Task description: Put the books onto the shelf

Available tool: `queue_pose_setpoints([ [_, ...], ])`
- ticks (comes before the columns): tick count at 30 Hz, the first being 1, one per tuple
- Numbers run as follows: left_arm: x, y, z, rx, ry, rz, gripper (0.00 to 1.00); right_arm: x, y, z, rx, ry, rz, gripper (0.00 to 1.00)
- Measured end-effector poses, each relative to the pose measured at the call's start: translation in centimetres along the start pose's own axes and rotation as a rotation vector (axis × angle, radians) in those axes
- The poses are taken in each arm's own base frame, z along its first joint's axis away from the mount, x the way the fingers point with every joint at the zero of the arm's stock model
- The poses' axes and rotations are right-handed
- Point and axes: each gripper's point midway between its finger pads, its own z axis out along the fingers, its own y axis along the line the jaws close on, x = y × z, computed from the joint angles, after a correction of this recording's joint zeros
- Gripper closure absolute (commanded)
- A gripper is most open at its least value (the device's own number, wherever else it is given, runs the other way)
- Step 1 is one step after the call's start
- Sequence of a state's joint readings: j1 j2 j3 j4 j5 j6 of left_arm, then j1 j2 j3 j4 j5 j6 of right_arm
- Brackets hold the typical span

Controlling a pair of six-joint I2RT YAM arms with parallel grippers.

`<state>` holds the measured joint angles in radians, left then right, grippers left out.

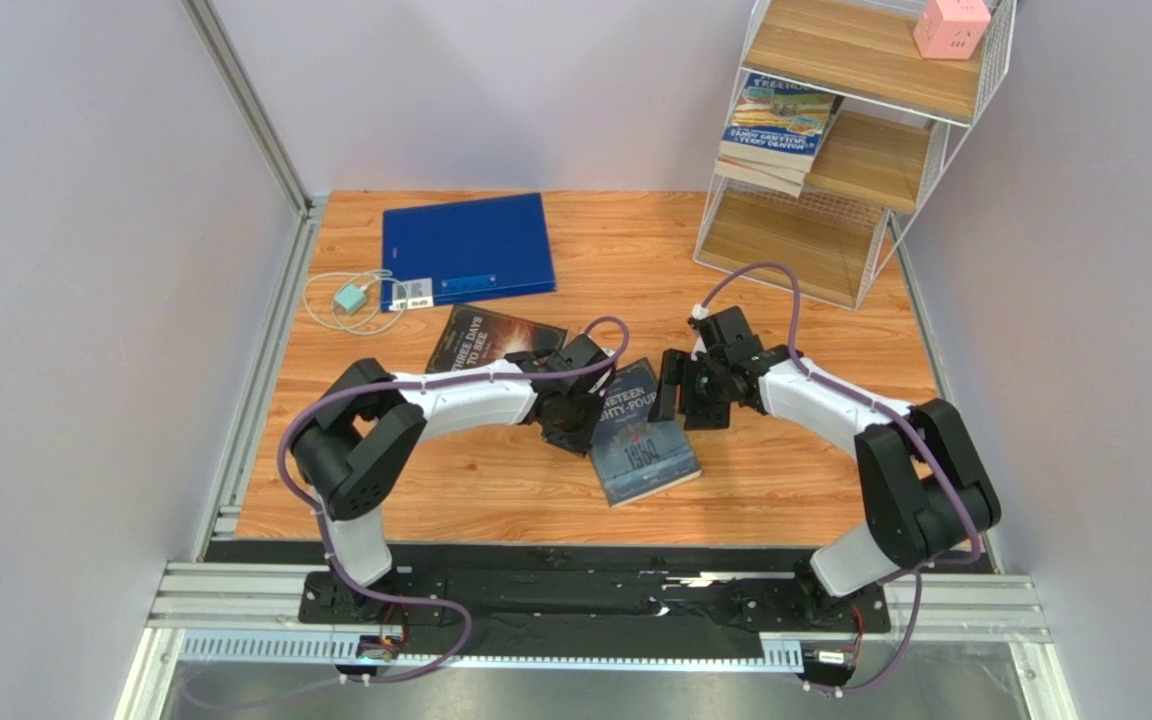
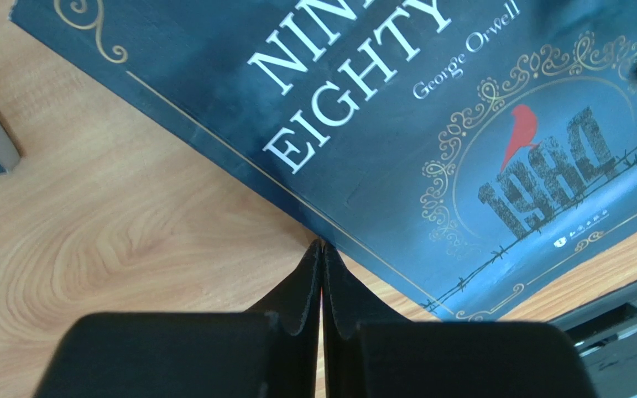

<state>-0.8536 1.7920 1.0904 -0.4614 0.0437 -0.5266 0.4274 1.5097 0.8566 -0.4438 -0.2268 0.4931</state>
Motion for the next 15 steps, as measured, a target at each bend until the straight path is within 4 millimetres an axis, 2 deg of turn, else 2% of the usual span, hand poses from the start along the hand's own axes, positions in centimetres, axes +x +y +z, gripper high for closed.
queue_pose_setpoints([
  [4, -0.9, 0.1, 0.3, 0.004, -0.004, -0.023, 1.00, 0.6, 0.1, 1.1, -0.026, 0.030, 0.006, 0.34],
  [9, -1.8, 1.1, 0.4, 0.008, -0.013, -0.060, 1.00, 0.7, 0.4, 1.6, -0.065, 0.037, 0.014, 0.39],
  [12, -2.2, 1.7, 0.4, 0.002, -0.016, -0.077, 1.00, 0.8, 0.9, 1.4, -0.104, 0.024, 0.022, 0.41],
  [15, -2.4, 2.1, 0.4, -0.001, -0.018, -0.088, 1.00, 0.6, 1.9, 0.3, -0.151, -0.007, 0.033, 0.41],
])
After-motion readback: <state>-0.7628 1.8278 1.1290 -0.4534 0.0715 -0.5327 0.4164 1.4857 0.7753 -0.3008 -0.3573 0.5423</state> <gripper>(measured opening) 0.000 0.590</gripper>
